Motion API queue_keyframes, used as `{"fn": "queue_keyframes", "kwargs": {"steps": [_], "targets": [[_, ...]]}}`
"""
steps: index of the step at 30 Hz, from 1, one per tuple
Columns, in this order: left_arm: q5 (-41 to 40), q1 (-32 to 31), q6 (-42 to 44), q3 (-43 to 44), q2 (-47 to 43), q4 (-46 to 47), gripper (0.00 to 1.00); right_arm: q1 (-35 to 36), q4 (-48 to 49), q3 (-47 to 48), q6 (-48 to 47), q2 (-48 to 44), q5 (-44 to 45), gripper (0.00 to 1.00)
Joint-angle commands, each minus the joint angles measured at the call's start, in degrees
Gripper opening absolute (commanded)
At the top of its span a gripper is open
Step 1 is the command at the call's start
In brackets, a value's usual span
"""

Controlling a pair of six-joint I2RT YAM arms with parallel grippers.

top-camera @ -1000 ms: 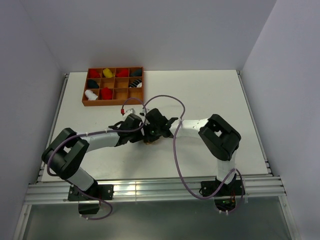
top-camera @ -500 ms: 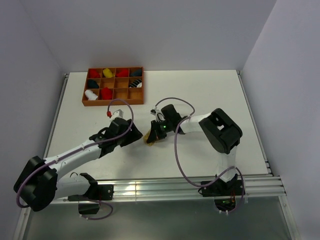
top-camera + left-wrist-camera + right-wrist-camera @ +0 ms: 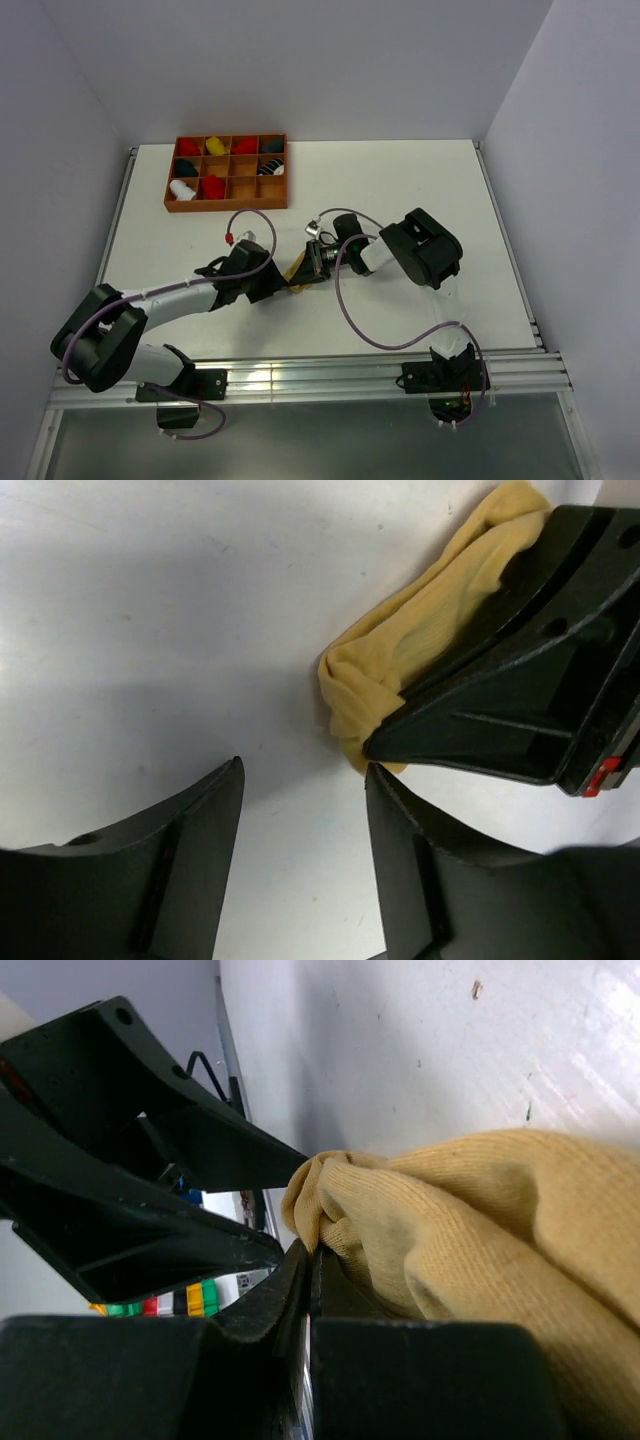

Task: Roll the socks
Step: Roll the sock at the center of the board.

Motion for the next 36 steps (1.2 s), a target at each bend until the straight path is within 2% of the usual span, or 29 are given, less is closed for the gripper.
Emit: {"fn": "queue_keyframes", "kwargs": {"steps": [1,7,15,26,29,31,33,36], "targets": [[2.1,0.6,-2.6,0.5,2.4,2.9,0.57,-0.7,10.0,-1.5,5.7,1.5,-2.8,0.00],[1.7,2.0,-7.5,-3.3,1.5,8.6,0.52,-0.7,6.1,-1.2,3.5,1.8,-1.8,0.00],[3.5,4.8,-11.3,-6.6,3.1,16.1,0.47,-0.7,5.7,-1.2,2.6,2.5,-1.5,0.00],[6.0,5.4,-11.8,-6.1,8.3,19.1,0.38,-0.7,5.8,-0.8,2.8,3.0,-1.2,0.00],[6.4,5.4,-12.0,-6.6,9.1,19.8,0.33,-0.7,5.9,-0.9,2.9,2.7,-0.7,0.00],[6.7,5.5,-12.2,-6.9,9.4,20.3,0.26,-0.7,6.1,-0.6,3.2,2.4,-0.6,0.03],[6.7,5.4,-12.1,-6.6,9.6,20.1,0.15,-0.7,6.0,-0.5,2.9,1.0,0.1,0.12],[6.1,5.4,-11.6,-6.2,9.1,19.4,0.03,-0.4,-2.4,0.5,-3.4,-3.5,3.5,0.24]]}}
